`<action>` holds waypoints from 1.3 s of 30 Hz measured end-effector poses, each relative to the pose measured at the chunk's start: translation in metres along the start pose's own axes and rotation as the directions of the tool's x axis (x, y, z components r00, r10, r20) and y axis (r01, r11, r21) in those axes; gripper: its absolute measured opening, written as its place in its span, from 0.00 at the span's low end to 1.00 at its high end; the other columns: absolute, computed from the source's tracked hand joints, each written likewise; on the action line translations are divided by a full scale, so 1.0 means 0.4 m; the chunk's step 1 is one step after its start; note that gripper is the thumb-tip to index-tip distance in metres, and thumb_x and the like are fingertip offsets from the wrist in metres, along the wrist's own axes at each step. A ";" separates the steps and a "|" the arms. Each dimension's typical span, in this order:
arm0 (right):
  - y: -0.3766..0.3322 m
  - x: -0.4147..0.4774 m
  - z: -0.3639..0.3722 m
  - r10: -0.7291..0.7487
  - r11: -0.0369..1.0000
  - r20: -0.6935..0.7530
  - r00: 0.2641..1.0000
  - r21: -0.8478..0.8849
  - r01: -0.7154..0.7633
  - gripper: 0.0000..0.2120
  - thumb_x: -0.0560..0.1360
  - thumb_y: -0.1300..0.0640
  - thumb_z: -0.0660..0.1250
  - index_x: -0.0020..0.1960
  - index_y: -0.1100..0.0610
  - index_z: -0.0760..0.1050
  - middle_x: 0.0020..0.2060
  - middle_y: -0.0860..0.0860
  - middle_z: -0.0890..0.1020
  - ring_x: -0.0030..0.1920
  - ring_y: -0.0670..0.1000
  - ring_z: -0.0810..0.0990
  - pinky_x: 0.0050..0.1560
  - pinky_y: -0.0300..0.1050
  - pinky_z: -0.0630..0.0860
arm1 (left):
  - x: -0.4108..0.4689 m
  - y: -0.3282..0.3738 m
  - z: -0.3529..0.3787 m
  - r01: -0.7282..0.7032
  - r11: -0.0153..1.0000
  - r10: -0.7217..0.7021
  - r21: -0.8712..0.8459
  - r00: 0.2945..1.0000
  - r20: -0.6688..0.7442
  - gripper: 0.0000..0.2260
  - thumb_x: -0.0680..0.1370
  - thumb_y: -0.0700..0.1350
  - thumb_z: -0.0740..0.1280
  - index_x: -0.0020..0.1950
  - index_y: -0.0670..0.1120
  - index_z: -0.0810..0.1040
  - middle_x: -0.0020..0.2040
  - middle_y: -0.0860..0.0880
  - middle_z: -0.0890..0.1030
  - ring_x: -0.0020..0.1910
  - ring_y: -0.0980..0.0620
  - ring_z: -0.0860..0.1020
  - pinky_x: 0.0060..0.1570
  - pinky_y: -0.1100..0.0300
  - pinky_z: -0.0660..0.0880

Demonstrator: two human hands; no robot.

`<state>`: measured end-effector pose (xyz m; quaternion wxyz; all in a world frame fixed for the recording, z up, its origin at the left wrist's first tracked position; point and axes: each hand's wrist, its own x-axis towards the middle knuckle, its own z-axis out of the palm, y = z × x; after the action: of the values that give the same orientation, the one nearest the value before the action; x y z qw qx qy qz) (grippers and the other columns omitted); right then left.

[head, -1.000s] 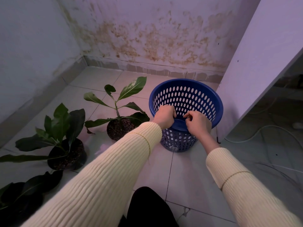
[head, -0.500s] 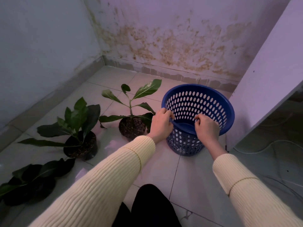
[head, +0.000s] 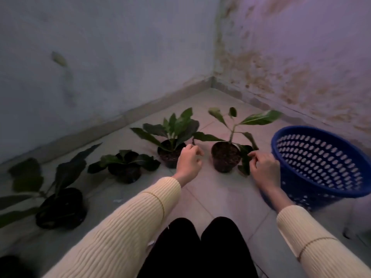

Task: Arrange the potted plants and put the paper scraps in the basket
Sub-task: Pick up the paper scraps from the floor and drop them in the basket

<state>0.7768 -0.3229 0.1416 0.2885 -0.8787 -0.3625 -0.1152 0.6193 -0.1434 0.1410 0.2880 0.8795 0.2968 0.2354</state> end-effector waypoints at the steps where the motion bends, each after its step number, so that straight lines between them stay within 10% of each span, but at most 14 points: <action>1: -0.034 -0.006 0.016 -0.017 0.999 0.030 0.999 0.029 0.017 0.08 0.76 0.62 0.63 0.51 0.58 0.79 0.44 0.57 0.83 0.47 0.58 0.78 0.48 0.55 0.75 | -0.019 -0.034 -0.035 0.041 0.999 -0.041 0.000 0.999 -0.027 0.06 0.72 0.36 0.65 0.46 0.44 0.77 0.45 0.51 0.72 0.48 0.50 0.72 0.47 0.60 0.71; 10: -0.313 -0.083 0.185 -0.209 0.956 0.283 0.936 0.259 0.135 0.07 0.76 0.63 0.62 0.50 0.58 0.78 0.44 0.55 0.81 0.45 0.54 0.77 0.43 0.48 0.75 | -0.272 -0.352 -0.309 0.390 0.921 -0.382 -0.009 0.897 -0.223 0.06 0.72 0.36 0.67 0.47 0.44 0.77 0.49 0.46 0.75 0.46 0.51 0.74 0.48 0.60 0.72; 22: -0.469 -0.210 0.385 -0.362 0.920 0.612 0.703 0.357 0.163 0.10 0.75 0.63 0.63 0.54 0.55 0.77 0.43 0.52 0.79 0.39 0.51 0.77 0.41 0.43 0.70 | -0.676 -0.651 -0.388 0.810 0.580 -0.805 -0.087 0.554 -0.210 0.16 0.68 0.33 0.70 0.55 0.37 0.76 0.54 0.36 0.76 0.47 0.41 0.76 0.50 0.53 0.73; 30: -0.499 -0.299 0.524 -0.338 0.941 0.835 0.435 0.296 0.164 0.15 0.73 0.62 0.66 0.60 0.55 0.75 0.50 0.54 0.79 0.47 0.54 0.77 0.53 0.48 0.74 | -0.759 -0.717 -0.223 0.932 0.361 -0.931 -0.029 0.362 0.044 0.38 0.62 0.42 0.79 0.68 0.37 0.65 0.65 0.36 0.67 0.61 0.40 0.72 0.60 0.56 0.69; 39: -0.499 -0.403 0.691 -0.216 0.943 0.974 0.067 0.189 0.275 0.28 0.70 0.58 0.72 0.68 0.52 0.69 0.61 0.58 0.71 0.59 0.57 0.75 0.60 0.43 0.71 | -0.698 -0.743 -0.084 0.922 0.386 -0.922 -0.035 0.387 0.025 0.51 0.59 0.45 0.80 0.74 0.42 0.54 0.66 0.40 0.61 0.63 0.40 0.71 0.62 0.52 0.71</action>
<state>0.5198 -0.1378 -0.0631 -0.0685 -0.6635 -0.6007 0.4408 0.2856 -0.1192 -0.0946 0.3893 0.5621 0.7285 0.0421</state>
